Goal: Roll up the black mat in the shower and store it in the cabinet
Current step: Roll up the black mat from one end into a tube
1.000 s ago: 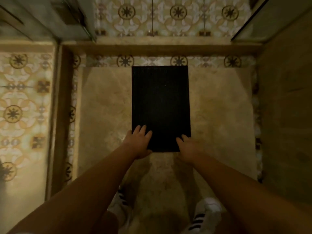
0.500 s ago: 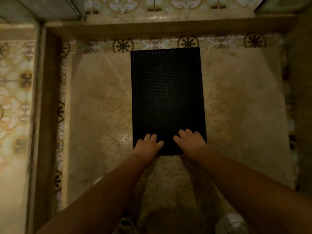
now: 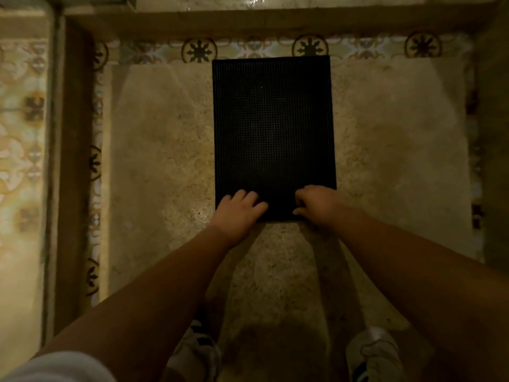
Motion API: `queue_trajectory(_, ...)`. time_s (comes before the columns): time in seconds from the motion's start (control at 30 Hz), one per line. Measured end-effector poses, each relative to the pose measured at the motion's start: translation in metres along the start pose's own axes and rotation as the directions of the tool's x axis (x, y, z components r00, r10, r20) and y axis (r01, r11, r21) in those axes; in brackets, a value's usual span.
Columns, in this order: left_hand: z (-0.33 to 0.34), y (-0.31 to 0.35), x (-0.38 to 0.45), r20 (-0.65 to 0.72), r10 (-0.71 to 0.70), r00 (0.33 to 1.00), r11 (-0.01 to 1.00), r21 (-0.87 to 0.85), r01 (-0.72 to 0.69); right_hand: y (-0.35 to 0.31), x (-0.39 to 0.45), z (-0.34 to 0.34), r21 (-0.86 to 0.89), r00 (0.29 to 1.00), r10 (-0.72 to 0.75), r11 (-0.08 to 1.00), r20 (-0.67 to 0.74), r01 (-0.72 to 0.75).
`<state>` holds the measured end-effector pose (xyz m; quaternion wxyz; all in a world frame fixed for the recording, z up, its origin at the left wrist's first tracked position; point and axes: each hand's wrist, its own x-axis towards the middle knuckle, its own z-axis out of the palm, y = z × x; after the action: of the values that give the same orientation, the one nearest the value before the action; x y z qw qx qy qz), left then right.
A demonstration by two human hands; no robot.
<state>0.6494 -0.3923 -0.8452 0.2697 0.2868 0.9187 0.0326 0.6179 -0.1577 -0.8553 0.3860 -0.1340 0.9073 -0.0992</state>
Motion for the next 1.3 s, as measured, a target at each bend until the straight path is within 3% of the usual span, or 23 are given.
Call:
queue_trajectory(0.2, 0.001, 0.007, 0.003, -0.003, -0.051, 0.999, 0.999, 0.018, 0.051, -0.005, 0.005, -0.002, 0.047, 0.992, 0.104, 0.994, -0.068, -0.101)
queue_trajectory(0.47, 0.002, 0.019, 0.000, -0.014, -0.085, 0.996, 0.986, 0.142, 0.086, -0.008, -0.010, 0.015, -0.210, 0.976, -0.089, 0.977, -0.200, 0.046)
queue_trajectory(0.63, 0.006, 0.015, 0.004, 0.025, -0.091, 0.996, 0.992, 0.091, 0.088, -0.008, -0.018, 0.024, -0.344, 0.992, -0.072, 0.938, -0.105, 0.032)
queue_trajectory(0.77, 0.010, 0.013, 0.003, 0.020, -0.074, 0.997, 0.996, 0.047, 0.073, -0.011, -0.013, 0.020, -0.252, 0.997, 0.007, 0.967, -0.082, -0.027)
queue_trajectory(0.93, 0.006, 0.007, 0.008, -0.014, -0.070, 0.997, 0.997, 0.030, 0.070, -0.003, -0.007, 0.014, -0.225, 0.996, -0.006, 0.974, -0.084, -0.013)
queue_trajectory(1.1, -0.004, -0.004, 0.016, 0.009, -0.083, 0.996, 0.995, -0.059, 0.084, 0.004, -0.002, 0.003, -0.019, 0.997, 0.054, 0.998, -0.052, -0.055)
queue_trajectory(1.2, -0.002, -0.011, 0.018, -0.006, -0.122, 0.993, 0.979, -0.163, 0.119, 0.009, -0.001, -0.004, 0.077, 0.994, 0.108, 0.991, 0.000, -0.107)
queue_trajectory(1.3, -0.001, -0.014, 0.021, 0.046, -0.098, 0.994, 0.975, -0.197, 0.105, 0.008, -0.001, -0.011, 0.067, 0.990, 0.103, 0.992, 0.094, -0.110)
